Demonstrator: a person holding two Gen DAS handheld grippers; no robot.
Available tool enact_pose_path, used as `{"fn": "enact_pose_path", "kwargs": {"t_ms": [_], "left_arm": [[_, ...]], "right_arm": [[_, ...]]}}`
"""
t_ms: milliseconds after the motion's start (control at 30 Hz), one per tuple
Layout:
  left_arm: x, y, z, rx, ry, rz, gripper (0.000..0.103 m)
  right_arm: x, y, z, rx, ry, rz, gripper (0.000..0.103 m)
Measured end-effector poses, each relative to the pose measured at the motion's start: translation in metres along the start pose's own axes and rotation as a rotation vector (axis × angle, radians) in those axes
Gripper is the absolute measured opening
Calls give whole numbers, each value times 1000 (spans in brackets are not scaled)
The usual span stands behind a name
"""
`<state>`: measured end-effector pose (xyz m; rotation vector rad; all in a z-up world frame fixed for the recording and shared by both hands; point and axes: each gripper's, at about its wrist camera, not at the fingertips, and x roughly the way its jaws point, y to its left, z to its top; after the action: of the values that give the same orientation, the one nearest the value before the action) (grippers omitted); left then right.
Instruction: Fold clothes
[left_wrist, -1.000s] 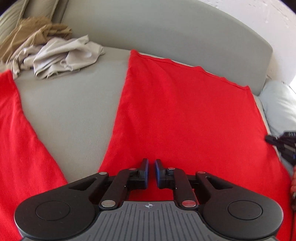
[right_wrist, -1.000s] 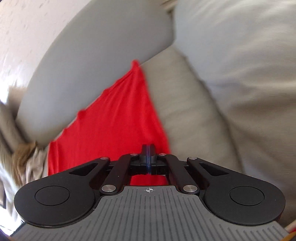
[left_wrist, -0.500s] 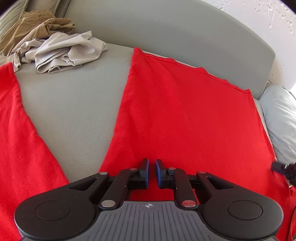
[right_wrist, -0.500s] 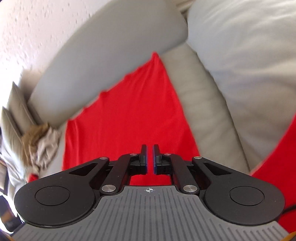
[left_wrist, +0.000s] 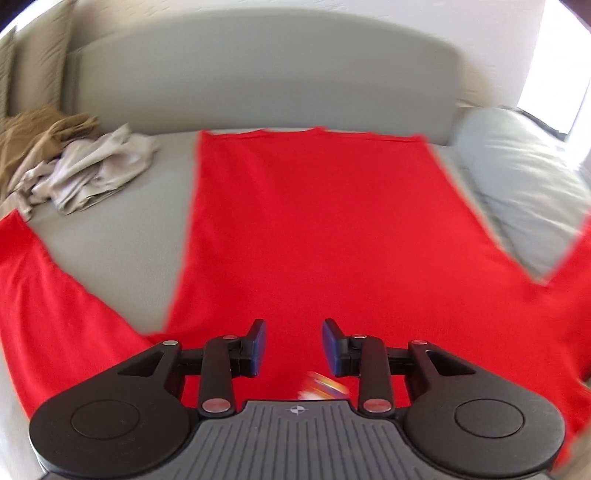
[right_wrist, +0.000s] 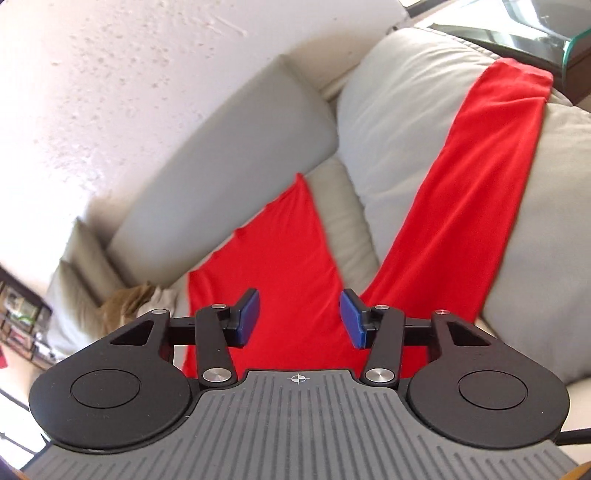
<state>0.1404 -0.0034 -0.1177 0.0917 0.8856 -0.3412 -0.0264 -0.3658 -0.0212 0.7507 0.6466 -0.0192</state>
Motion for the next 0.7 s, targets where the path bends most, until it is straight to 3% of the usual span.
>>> {"fn": "enact_pose_path", "kwargs": {"t_ms": [200, 267, 367, 500, 533, 600, 700], "left_arm": [[-31, -66, -32, 133, 13, -66, 37], [-41, -84, -41, 166, 23, -83, 37], [-55, -81, -48, 149, 69, -77, 37], [-74, -78, -57, 125, 131, -68, 39], [-79, -78, -59, 123, 136, -58, 39], [-90, -80, -59, 127, 104, -31, 39], [-104, -88, -50, 87, 70, -104, 39]], "right_arm": [[45, 19, -60, -68, 158, 39, 50], [58, 17, -80, -83, 228, 4, 50], [57, 3, -105, -87, 330, -20, 42], [18, -25, -101, -9, 389, -8, 47], [8, -34, -96, 29, 395, -11, 51], [-18, -48, -80, 71, 322, 32, 59], [-55, -65, -52, 135, 160, 74, 73]]}}
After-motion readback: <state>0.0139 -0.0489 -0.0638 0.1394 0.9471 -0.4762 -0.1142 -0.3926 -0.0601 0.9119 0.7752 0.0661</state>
